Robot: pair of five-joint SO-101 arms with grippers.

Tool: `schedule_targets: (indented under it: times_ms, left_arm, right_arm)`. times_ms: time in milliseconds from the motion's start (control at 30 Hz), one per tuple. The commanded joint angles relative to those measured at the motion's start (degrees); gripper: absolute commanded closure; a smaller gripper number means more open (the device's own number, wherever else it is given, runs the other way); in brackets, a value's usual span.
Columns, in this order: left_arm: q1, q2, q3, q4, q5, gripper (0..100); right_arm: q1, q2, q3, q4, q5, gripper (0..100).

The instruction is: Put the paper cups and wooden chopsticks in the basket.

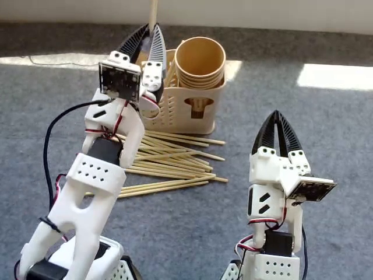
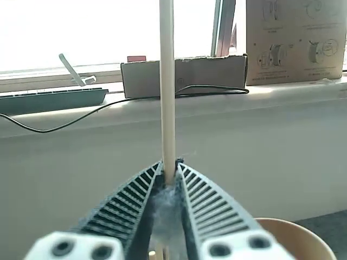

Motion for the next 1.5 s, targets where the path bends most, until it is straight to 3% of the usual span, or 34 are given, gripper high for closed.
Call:
schedule_targets:
  times_ms: [0,267,533,633,933,1067,1467]
  left_arm:
    - [-1.6,4.4,-7.6,-1.1,0.7,99]
    - [-3.6,18.6,-13.4,-1.1,0.7,99]
    - [-4.1,19.8,-10.9,-0.6,0.7,99]
    - [-4.1,19.8,-9.5,-0.4,0.7,94]
    - [-3.9,13.1,-10.6,17.5,1.0,87]
    - [-4.0,8.4,-10.4,24.0,6.9,84]
    - [-3.7,1.7,-8.8,29.9,7.9,84]
  right_arm:
    - [-0.7,-1.0,6.2,-0.3,0.6,99.2]
    - [-0.7,-1.0,6.2,-0.3,0.6,99.2]
    - [-0.7,-1.0,6.2,-0.3,0.6,99.2]
    - [-0.7,-1.0,6.2,-0.3,0.6,99.2]
    - [-0.7,-1.0,6.3,-0.3,0.6,99.2]
    - [-0.7,-1.0,6.4,-0.3,0.6,99.2]
    - [-0.7,-1.0,6.5,-0.3,0.6,99.2]
